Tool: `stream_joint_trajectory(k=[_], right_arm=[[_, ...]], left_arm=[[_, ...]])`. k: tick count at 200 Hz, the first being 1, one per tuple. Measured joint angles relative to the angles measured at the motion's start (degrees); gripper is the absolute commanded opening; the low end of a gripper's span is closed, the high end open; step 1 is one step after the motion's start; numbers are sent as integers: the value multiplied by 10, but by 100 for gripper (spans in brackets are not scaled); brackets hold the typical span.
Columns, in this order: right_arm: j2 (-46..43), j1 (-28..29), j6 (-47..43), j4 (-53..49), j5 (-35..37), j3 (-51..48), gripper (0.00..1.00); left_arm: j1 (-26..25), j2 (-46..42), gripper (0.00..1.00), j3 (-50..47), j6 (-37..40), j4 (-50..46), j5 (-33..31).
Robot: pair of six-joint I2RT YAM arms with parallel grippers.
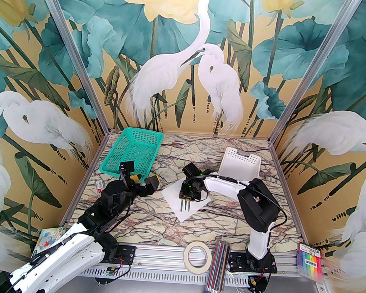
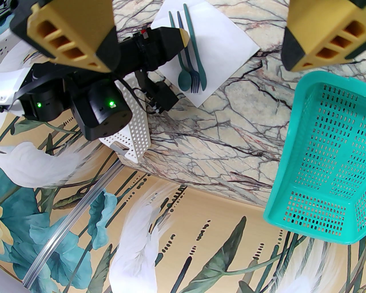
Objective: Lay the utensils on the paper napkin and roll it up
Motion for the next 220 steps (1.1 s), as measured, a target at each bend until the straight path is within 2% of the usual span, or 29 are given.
stream_joint_trajectory(k=[10,50,100,128,170,190,220], right_arm=[[0,0,0,1,1,0,25],[-16,0,-7,-5,24,0,41],[-108,-5,-51,-33,44,0,63],[-155,-23,-82,-52,45,0,76],[-235,-81,-134,-65,34,-30,90],[-273,-123,-156,-64,16,-56,92],[-330,-195,-182,-63,-14,-98,96]], left_arm=[[0,0,99,0,1,0,0],[0,0,99,0,15,-4,0],[0,-14,99,0,47,-16,1],[0,-22,100,0,77,-13,21],[0,-22,99,-10,148,17,81],[0,-18,94,-23,181,38,118],[0,10,93,-31,220,63,174]])
